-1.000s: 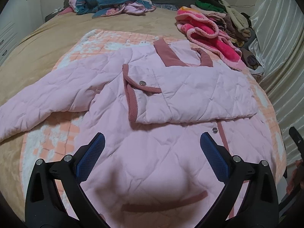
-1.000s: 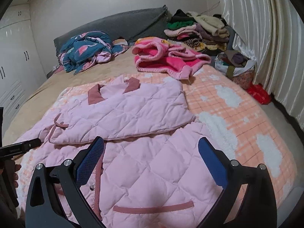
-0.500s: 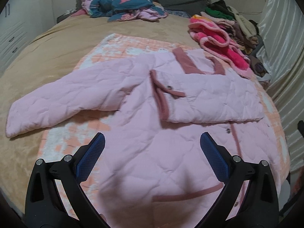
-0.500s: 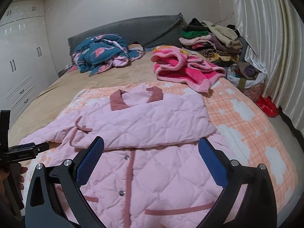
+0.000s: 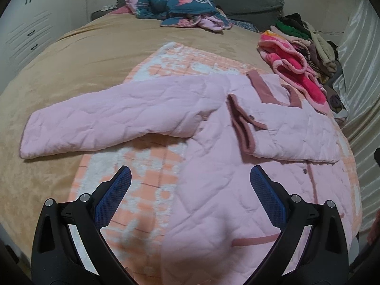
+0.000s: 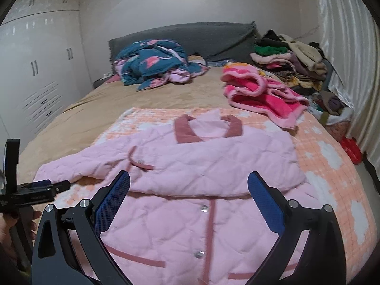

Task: Fold large clothes
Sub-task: 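Move the left gripper along the other sleeve toward its cuff, then grasp the other sleeve's ribbed cuff with the left gripper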

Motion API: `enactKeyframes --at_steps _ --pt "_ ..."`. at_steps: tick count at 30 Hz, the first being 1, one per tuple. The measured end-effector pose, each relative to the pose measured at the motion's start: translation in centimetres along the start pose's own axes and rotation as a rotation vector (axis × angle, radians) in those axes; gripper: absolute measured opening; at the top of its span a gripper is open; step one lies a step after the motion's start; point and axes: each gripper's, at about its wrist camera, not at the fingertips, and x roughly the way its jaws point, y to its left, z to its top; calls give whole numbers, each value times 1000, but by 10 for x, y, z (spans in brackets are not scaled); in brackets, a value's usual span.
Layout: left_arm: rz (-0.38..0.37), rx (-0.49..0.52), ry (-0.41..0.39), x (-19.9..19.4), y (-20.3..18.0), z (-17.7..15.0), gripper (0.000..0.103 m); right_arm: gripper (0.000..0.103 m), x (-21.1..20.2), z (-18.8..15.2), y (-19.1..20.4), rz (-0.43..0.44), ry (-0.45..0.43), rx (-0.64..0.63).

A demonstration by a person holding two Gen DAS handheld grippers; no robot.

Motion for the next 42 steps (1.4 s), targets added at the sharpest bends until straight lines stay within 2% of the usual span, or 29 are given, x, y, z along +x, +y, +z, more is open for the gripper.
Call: enactKeyframes --at_steps 16,42 --pt "44 -152 -14 -3 86 -4 94 99 38 8 97 98 36 -132" --pt "84 -471 34 41 225 -28 94 99 115 -15 209 213 142 -305"
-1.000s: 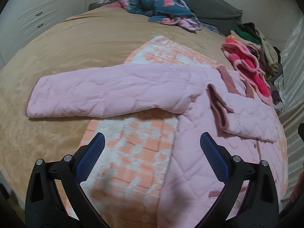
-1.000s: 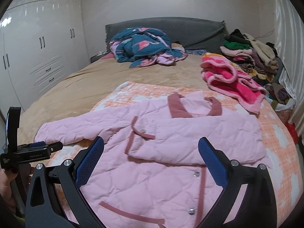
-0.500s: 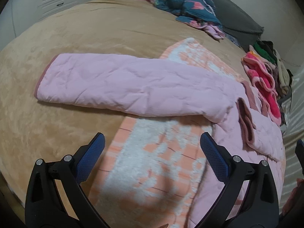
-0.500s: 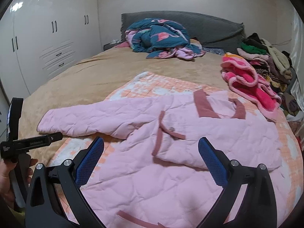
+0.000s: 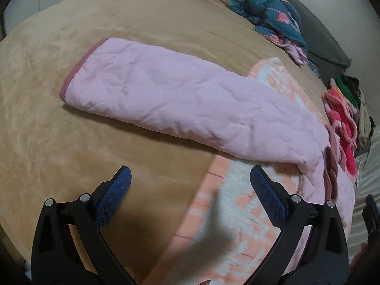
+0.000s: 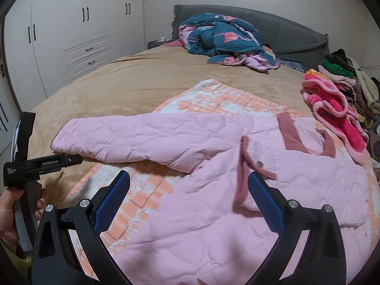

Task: Fold large clothes
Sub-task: 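Grasp the other sleeve's ribbed cuff with the left gripper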

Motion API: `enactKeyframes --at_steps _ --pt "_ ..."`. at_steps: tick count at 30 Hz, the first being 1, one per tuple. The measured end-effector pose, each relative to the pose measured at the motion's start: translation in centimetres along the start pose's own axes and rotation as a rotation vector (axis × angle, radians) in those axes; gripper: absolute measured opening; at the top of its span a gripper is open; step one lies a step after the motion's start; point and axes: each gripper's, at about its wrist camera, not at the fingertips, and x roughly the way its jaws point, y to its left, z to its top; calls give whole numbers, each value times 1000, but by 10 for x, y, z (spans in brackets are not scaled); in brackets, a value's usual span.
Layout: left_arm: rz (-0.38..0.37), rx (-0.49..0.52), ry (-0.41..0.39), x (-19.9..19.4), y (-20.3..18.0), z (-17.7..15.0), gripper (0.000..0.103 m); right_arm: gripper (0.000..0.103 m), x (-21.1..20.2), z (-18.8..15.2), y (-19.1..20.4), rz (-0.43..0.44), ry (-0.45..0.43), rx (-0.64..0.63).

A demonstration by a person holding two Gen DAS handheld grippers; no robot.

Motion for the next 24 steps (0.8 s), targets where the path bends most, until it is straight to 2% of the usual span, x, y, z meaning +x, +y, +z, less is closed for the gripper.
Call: enactKeyframes --at_steps 13,19,21,23,24 --pt "-32 -192 -12 28 38 28 94 99 33 -2 18 23 46 -14" --pt "20 -246 -53 45 45 57 94 99 35 -9 1 9 58 30" --pt "44 -255 -65 48 47 66 88 99 32 -13 -8 -1 58 42" --pt "45 -269 -87 48 51 73 66 99 30 -15 -16 -16 59 52" --pt "37 -266 -100 47 51 75 60 99 29 -17 -22 -24 59 63"
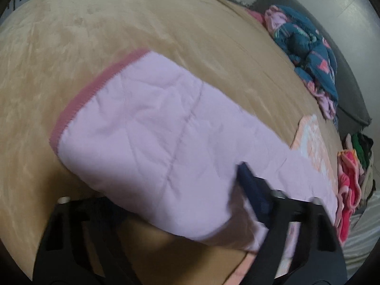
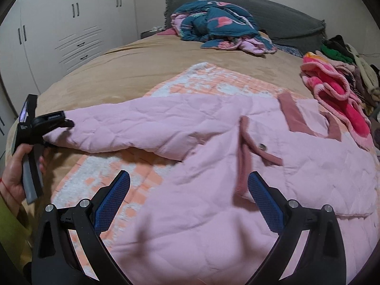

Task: Fold large clothes

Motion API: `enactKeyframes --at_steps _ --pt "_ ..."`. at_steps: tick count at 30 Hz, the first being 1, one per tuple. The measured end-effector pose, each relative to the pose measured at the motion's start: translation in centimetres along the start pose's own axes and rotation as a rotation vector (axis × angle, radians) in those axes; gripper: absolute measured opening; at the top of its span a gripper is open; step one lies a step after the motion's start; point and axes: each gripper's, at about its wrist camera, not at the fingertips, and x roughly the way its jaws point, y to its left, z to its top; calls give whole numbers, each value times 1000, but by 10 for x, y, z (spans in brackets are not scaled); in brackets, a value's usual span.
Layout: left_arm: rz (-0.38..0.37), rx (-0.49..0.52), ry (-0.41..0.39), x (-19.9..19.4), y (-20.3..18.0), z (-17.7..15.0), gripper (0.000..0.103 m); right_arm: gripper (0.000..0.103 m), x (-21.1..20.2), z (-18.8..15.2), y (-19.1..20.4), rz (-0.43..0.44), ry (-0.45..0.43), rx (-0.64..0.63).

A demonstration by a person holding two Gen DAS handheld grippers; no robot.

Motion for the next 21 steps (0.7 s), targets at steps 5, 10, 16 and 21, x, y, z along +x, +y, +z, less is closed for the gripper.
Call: enactKeyframes --at_steps 5,10,16,21 --pt "-32 38 -68 -15 -6 6 15 99 -11 -6 -23 6 -2 56" --pt "-67 110 -167 -61 -38 13 12 99 -32 -14 -42 -14 -24 80" --pt "-136 212 -263 -121 -90 14 11 99 -61 -23 -66 -40 -49 125" --pt "-182 289 -307 -162 -131 1 10 99 -95 -29 -88 -53 -91 168"
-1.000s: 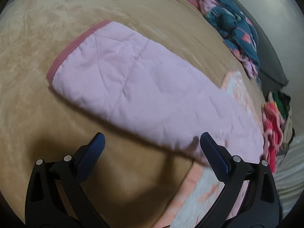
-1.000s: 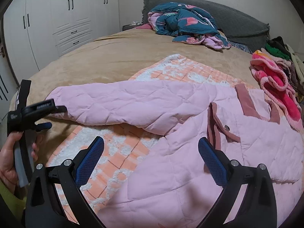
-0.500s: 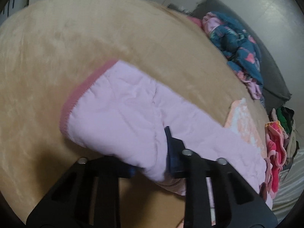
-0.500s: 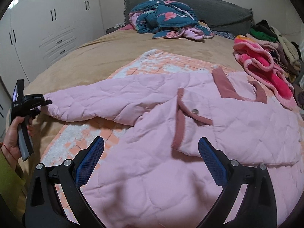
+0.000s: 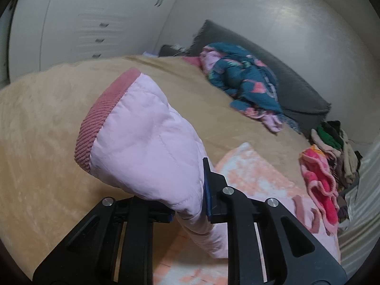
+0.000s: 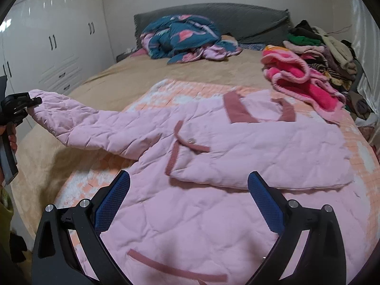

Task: Fold large clothes

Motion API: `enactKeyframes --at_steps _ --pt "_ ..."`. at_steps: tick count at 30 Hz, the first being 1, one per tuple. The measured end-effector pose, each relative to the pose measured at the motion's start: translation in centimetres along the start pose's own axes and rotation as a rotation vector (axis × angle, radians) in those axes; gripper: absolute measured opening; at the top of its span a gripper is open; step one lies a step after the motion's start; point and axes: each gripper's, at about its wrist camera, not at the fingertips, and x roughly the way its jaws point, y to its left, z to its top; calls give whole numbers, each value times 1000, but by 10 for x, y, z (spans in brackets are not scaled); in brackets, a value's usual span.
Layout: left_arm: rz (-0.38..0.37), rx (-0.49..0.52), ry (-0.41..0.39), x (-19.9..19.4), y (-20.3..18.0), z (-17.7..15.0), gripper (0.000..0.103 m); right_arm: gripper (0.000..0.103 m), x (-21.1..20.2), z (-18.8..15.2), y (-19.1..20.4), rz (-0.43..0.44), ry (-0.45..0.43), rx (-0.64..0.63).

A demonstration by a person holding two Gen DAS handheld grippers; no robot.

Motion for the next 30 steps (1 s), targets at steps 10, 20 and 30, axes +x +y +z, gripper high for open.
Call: enactKeyframes --at_steps 10,20,30 --pt "-74 111 -41 -51 -76 2 9 99 -63 -10 -58 -42 -87 87" --pt "-123 201 -63 -81 -142 -11 9 99 -101 -25 -102 -58 -141 169" --pt "-161 261 -72 -96 -192 -28 9 99 -123 -37 -131 -69 -181 217"
